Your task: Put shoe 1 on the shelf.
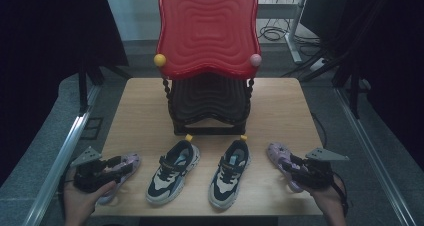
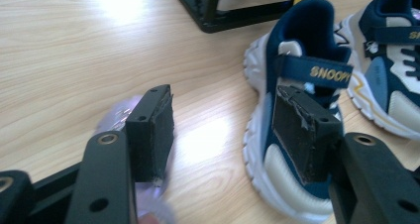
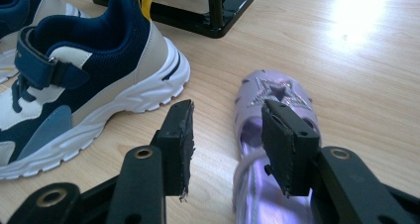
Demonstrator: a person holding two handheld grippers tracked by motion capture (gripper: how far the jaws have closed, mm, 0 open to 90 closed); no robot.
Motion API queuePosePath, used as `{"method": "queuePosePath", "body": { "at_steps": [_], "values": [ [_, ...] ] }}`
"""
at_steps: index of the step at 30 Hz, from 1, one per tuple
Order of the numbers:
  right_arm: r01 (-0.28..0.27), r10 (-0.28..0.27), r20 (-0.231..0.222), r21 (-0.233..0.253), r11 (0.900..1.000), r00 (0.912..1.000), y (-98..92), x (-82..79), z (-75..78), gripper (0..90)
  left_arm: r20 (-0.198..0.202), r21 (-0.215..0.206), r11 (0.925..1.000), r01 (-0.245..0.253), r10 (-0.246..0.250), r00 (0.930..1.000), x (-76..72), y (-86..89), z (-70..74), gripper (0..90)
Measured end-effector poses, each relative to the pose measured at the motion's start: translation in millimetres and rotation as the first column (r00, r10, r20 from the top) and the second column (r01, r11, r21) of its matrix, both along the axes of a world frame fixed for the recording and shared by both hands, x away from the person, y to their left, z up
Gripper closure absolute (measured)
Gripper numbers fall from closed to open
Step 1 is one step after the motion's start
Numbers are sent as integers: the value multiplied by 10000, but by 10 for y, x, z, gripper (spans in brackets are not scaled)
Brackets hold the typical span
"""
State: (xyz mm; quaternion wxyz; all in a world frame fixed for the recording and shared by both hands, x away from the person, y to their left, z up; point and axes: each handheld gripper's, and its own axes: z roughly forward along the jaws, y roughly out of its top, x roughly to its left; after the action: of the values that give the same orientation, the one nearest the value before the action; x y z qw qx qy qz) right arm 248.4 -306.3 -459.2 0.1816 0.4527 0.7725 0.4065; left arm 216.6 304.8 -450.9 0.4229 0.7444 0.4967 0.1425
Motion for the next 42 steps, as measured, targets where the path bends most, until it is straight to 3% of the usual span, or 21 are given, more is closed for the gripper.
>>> {"method": "queuePosePath", "body": {
  "at_steps": [6, 13, 18, 24, 28, 35, 42],
  "values": [
    [107, -107, 14, 92, 9999, 9999, -60, -84, -4, 542, 72, -28, 9988, -495, 496, 9987, -185, 241, -46, 405],
    [-32, 32, 0, -31, 10000, 10000, -10, -88, -11, 533, -312, 114, 9967, -800, 803, 9963, -313, 386, -224, 418],
    [62, -62, -18, -66, 10000, 10000, -10, -89, -12, 531, -670, 586, 9963, -629, 668, 9955, -334, 363, -347, 445],
    [6, -4, 157, -125, 9999, 9999, 7, -79, 45, 526, -1091, 1189, 9926, -266, 397, 9932, -273, 284, -446, 563],
    [26, -24, 138, -101, 9999, 9999, 0, -58, 41, 525, -1403, 1344, 9909, 36, 154, 9900, -217, 253, -501, 651],
    [252, -256, -181, -236, 9994, 9995, -6, -17, 24, 523, -1458, 929, 9953, 266, -128, 9892, -215, 258, -522, 801],
    [247, -264, -486, -352, 9991, 9985, -43, -31, -7, 518, -1435, 570, 9977, 371, -286, 9892, -199, 321, -527, 834]
  ]
}}
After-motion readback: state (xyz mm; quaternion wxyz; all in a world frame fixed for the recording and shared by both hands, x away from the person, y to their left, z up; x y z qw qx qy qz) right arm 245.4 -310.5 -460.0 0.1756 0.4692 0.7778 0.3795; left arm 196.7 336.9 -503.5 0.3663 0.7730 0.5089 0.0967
